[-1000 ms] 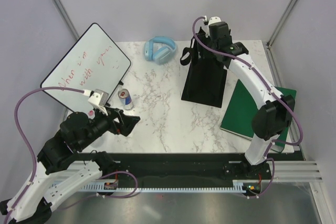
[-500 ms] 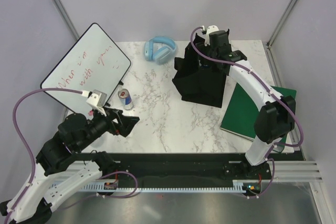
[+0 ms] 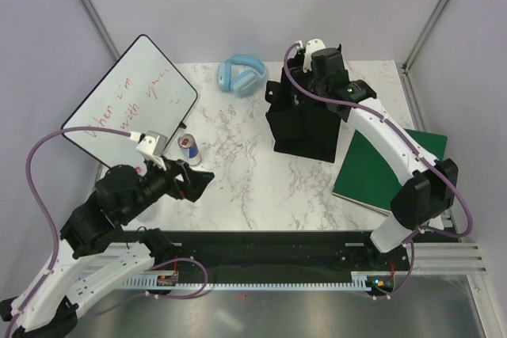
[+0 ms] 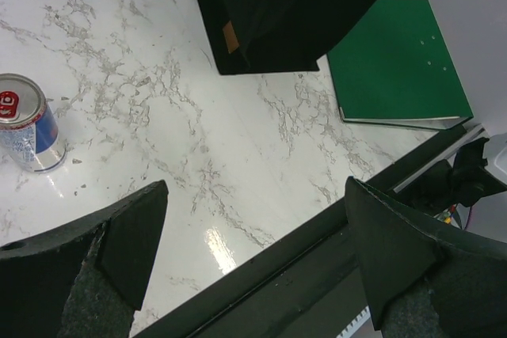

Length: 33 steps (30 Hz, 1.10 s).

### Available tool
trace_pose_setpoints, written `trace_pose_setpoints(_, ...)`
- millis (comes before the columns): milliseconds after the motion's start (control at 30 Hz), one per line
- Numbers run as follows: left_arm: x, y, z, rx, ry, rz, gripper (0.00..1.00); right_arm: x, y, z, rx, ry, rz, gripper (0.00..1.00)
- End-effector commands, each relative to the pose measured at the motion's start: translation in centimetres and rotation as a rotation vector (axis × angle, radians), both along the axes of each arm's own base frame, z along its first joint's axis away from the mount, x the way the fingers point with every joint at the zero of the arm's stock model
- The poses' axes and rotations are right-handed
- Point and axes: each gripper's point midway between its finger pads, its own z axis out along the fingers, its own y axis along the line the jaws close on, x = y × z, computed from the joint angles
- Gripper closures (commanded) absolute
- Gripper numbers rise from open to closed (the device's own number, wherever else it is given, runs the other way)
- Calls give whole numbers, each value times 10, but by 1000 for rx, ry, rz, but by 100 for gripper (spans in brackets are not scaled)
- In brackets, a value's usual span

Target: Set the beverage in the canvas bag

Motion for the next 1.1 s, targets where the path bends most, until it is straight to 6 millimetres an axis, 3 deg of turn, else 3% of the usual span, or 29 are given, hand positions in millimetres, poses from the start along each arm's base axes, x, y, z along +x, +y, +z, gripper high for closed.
trace_pose_setpoints(0,29,-26,11,-9,-16,7,0,-2,4,74,85,-196,-10,100)
trace_pose_setpoints(133,53,-56,21,-6,4,-20,3,2,3,76,67,-206,-12,100)
trace_pose_setpoints(233,76,-77,32,-32,-17,-15,4,6,8,59,59,-158,2,100)
trace_pose_setpoints(300,91,-88,43,-60,-47,-6,5,4,8,38,43,-109,-2,100)
trace_pose_setpoints(333,101,-97,35,-43,-28,-1,5,3,7,30,39,-93,-7,100)
trace_pose_setpoints(467,132,-126,43,-46,-29,1,5,-2,7,4,19,-45,-1,100)
trace_pose_setpoints(733,180,-160,16,8,10,15,6,1,-4,6,-10,-83,-34,100)
trace_pose_setpoints(800,189,-164,-1,60,28,22,9,1,-4,11,-8,-96,-35,100)
trace_pose_setpoints(933,204,-161,-18,132,29,74,10,2,-4,20,-4,-118,-34,100)
trace_pose_setpoints(1033,208,-168,-23,148,30,40,14,1,-1,21,5,-125,-17,100)
trace_pose_setpoints(1067,208,-171,-25,152,32,20,26,3,-1,19,13,-138,-15,100)
